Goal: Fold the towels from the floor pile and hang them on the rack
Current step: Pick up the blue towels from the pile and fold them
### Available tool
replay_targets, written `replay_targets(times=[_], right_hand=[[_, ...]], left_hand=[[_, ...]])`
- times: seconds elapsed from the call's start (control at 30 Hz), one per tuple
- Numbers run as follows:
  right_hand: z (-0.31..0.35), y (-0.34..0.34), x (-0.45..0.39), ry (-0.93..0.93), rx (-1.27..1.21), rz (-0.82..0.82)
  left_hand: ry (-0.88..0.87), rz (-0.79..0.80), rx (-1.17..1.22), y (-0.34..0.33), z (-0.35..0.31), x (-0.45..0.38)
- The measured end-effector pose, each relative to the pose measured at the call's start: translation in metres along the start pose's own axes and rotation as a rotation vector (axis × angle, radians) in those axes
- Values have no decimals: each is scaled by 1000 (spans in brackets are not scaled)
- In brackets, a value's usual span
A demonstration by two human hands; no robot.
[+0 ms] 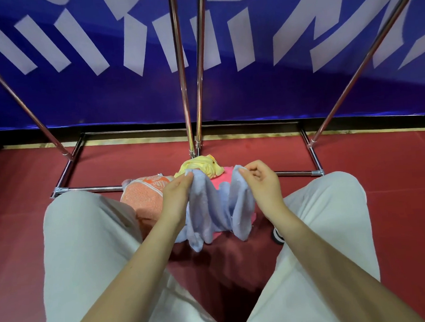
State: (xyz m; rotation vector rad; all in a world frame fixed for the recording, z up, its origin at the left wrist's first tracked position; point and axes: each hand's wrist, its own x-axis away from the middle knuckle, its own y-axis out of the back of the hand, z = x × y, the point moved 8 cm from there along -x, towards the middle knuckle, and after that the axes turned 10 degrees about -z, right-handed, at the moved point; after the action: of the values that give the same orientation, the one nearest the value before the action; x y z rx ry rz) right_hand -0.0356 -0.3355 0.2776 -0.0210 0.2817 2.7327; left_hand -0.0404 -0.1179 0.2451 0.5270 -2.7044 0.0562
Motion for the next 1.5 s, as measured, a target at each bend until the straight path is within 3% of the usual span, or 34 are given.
replay_targets(times=[0.37, 0.6, 0.87, 1.13, 1.27, 1.5], right_hand=[[19, -42, 24, 37, -68, 267], [19, -54, 19, 156, 26, 171], [13, -64, 9, 123, 97, 148], [7, -64, 5, 4, 13, 156], [8, -66, 8, 12, -2, 200], [-8, -67, 20, 61, 128, 317]], left_hand=[[-89, 73, 84, -24, -6, 19], [-33, 145, 99, -36, 5, 26], [131, 189, 221, -36, 4, 28], [43, 124, 141, -29, 3, 18], [50, 67, 124, -24, 4, 13], [-95, 42, 105, -10, -19, 4]])
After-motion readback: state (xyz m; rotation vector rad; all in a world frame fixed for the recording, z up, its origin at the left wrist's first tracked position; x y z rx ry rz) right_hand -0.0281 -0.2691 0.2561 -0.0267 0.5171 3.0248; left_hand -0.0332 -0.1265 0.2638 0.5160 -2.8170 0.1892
